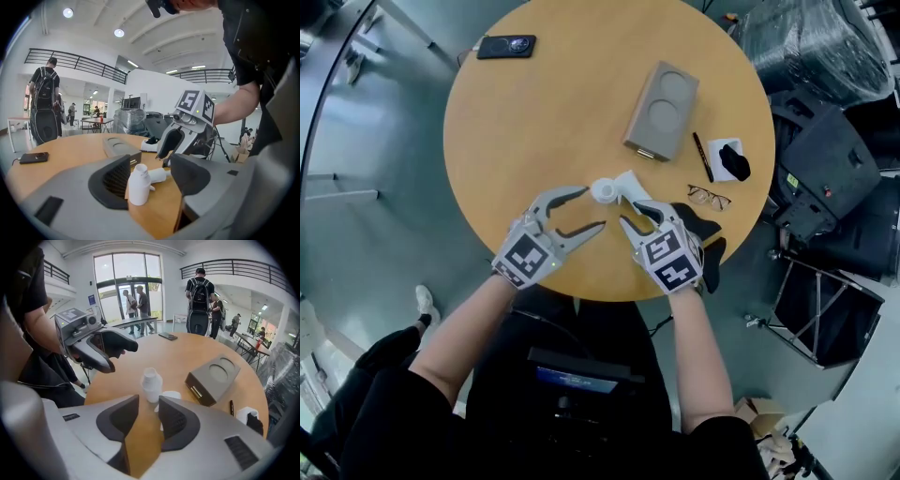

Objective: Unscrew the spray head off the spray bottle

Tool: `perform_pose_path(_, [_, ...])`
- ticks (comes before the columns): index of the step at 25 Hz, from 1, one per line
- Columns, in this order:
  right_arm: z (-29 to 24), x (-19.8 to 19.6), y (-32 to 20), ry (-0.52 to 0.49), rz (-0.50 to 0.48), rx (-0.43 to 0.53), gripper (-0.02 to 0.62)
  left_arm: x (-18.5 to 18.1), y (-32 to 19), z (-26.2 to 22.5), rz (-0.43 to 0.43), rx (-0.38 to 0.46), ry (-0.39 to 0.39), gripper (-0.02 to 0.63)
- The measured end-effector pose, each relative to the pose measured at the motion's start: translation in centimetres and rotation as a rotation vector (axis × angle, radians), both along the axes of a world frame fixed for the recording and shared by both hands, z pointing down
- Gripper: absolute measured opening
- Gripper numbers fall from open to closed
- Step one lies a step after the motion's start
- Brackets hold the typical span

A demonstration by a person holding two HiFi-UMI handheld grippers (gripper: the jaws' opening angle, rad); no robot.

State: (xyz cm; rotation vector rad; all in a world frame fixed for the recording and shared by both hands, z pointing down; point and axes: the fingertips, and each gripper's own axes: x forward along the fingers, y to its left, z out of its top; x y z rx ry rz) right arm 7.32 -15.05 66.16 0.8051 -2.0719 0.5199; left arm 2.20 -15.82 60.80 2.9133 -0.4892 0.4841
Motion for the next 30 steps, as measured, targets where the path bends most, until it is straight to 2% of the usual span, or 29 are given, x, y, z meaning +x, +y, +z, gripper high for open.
perform_pose_path(2, [-1.7,-0.6,1.0,-0.024,0.000,0.002,0.067,-0.6,0.6,-2.1,0.007,-0.015,0.027,0.258])
perform_pose_path(3, [-2.4,-0.9,1.4,-0.034,-0.002,0.001,0.017,-0.9,0.9,-3.1,0.012,-0.015,0.040,0.212])
perform_pose_path(4, [-3.2,-1.2,1.8,-0.045,-0.007,-0.003,0.015,-1.2,1.1,-4.2,0.017,-0.008,0.046,0.174])
perform_pose_path(6, [-4.5,-1.8,2.5,-0.073,-0.017,-0.016,0.015,-1.7,1.6,-6.1,0.028,0.012,0.047,0.137])
perform_pose_path(7, [-5.4,-2.2,2.9,-0.096,-0.021,-0.016,0.015,-1.9,1.9,-7.1,0.033,0.019,0.052,0.079])
perform_pose_path(9, [-8.0,-3.3,3.2,-0.192,-0.019,0.007,0.015,-2.5,2.5,-9.0,0.043,0.027,0.070,0.015])
perform_pose_path(13, [-16.3,-5.0,3.1,-0.509,0.039,0.116,0.015,-3.6,3.4,-12.7,0.058,-0.008,0.092,0.015])
perform_pose_path(16, [-21.3,-5.5,3.3,-0.629,0.053,0.219,0.015,-4.5,3.7,-15.6,0.057,-0.025,0.122,0.015])
perform_pose_path(21, [-26.3,-6.9,4.2,-0.692,0.046,0.323,0.015,-5.6,4.7,-19.8,0.063,-0.025,0.156,0.015])
perform_pose_path(25, [-27.7,-8.1,5.5,-0.719,0.046,0.350,0.014,-6.1,6.0,-20.3,0.096,-0.029,0.147,0.015])
perform_pose_path(30, [-28.7,-8.6,6.6,-0.733,0.077,0.388,0.014,-6.9,6.5,-20.7,0.104,-0.036,0.174,0.015])
